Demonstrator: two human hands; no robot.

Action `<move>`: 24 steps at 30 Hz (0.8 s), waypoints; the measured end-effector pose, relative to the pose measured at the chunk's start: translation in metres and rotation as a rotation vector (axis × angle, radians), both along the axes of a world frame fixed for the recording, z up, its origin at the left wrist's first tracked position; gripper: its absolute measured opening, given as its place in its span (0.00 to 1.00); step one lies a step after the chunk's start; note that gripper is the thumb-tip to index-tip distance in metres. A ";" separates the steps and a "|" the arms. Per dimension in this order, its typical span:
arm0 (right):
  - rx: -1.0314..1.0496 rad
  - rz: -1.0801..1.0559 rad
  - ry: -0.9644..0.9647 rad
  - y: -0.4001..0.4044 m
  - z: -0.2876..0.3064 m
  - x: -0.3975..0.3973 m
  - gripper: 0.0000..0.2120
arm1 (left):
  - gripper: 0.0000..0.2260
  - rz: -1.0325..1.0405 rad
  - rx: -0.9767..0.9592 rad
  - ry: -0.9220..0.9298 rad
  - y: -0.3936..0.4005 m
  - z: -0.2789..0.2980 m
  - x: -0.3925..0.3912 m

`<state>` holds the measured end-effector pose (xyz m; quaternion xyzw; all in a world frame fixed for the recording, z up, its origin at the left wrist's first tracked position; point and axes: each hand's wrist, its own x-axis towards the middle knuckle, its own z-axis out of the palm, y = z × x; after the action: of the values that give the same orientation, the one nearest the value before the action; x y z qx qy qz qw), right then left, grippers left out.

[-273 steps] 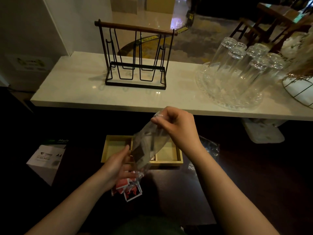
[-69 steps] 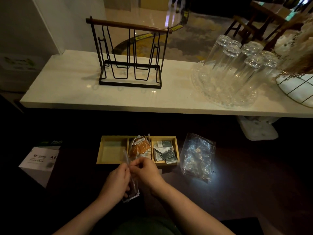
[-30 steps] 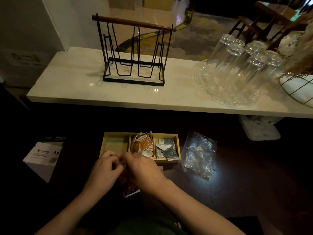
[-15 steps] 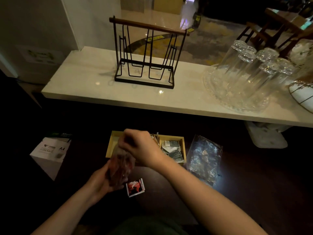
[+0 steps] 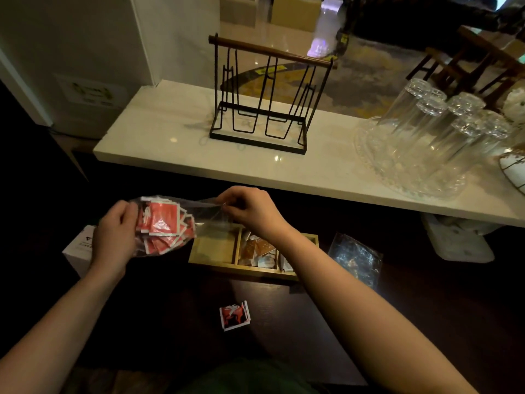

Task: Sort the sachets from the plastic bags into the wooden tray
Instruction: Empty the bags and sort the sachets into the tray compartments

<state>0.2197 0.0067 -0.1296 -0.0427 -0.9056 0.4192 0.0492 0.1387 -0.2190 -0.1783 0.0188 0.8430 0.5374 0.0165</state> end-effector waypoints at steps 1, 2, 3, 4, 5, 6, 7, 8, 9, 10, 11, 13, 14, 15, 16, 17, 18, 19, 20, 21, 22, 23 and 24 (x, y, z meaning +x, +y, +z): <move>-0.022 -0.002 -0.006 0.000 -0.001 -0.002 0.10 | 0.14 -0.029 -0.056 0.035 -0.001 0.008 -0.003; -0.063 -0.014 -0.014 0.000 -0.003 -0.002 0.09 | 0.14 -0.057 -0.119 0.077 -0.001 0.014 -0.005; -0.113 -0.026 -0.027 0.000 -0.005 -0.003 0.09 | 0.14 -0.079 -0.166 0.124 -0.001 0.022 -0.007; -0.162 -0.041 -0.042 0.000 -0.007 -0.004 0.09 | 0.13 -0.089 -0.207 0.168 -0.001 0.029 -0.009; -0.198 -0.057 -0.058 0.000 -0.010 -0.004 0.09 | 0.13 -0.093 -0.246 0.205 -0.002 0.035 -0.012; -0.225 -0.072 -0.075 0.001 -0.014 -0.005 0.09 | 0.13 -0.095 -0.278 0.236 -0.004 0.041 -0.015; -0.251 -0.085 -0.092 0.001 -0.017 -0.006 0.09 | 0.13 -0.097 -0.301 0.267 -0.005 0.045 -0.018; -0.278 -0.099 -0.109 0.001 -0.020 -0.006 0.08 | 0.13 -0.100 -0.318 0.299 -0.006 0.050 -0.020; -0.306 -0.111 -0.122 0.001 -0.023 -0.007 0.08 | 0.12 -0.105 -0.324 0.333 -0.007 0.057 -0.021; -0.331 -0.123 -0.132 0.000 -0.025 -0.008 0.07 | 0.12 -0.113 -0.326 0.363 -0.007 0.063 -0.021; -0.350 -0.134 -0.139 -0.001 -0.027 -0.008 0.07 | 0.12 -0.119 -0.328 0.388 -0.007 0.068 -0.022; -0.358 -0.148 -0.142 -0.003 -0.031 -0.009 0.06 | 0.12 -0.130 -0.338 0.427 -0.005 0.077 -0.021; -0.355 -0.153 -0.141 -0.004 -0.033 -0.010 0.06 | 0.12 -0.133 -0.350 0.447 -0.003 0.081 -0.021; -0.354 -0.159 -0.141 -0.004 -0.035 -0.011 0.05 | 0.12 -0.138 -0.358 0.467 -0.001 0.084 -0.020; -0.356 -0.166 -0.141 -0.005 -0.037 -0.012 0.05 | 0.12 -0.139 -0.360 0.481 0.001 0.088 -0.019; -0.357 -0.171 -0.142 -0.005 -0.038 -0.013 0.05 | 0.12 -0.141 -0.357 0.494 0.003 0.090 -0.019; -0.356 -0.176 -0.142 -0.005 -0.039 -0.013 0.04 | 0.12 -0.143 -0.353 0.503 0.005 0.092 -0.019; -0.356 -0.180 -0.139 -0.004 -0.040 -0.014 0.04 | 0.12 -0.148 -0.346 0.510 0.006 0.094 -0.020; -0.357 -0.185 -0.136 -0.004 -0.041 -0.014 0.04 | 0.12 -0.151 -0.340 0.514 0.008 0.095 -0.020; -0.365 -0.191 -0.134 -0.003 -0.041 -0.014 0.04 | 0.12 -0.154 -0.334 0.518 0.010 0.096 -0.020; -0.377 -0.196 -0.135 -0.002 -0.042 -0.014 0.05 | 0.12 -0.155 -0.330 0.518 0.012 0.097 -0.020; -0.388 -0.198 -0.136 -0.001 -0.042 -0.013 0.05 | 0.12 -0.157 -0.326 0.517 0.013 0.098 -0.020; -0.391 -0.199 -0.138 0.000 -0.042 -0.013 0.05 | 0.12 -0.160 -0.323 0.516 0.015 0.100 -0.019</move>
<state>0.2068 0.0063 -0.1718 -0.1690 -0.7998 0.5757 0.0192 0.1196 -0.2039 -0.0785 0.2177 0.8896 0.3711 -0.1530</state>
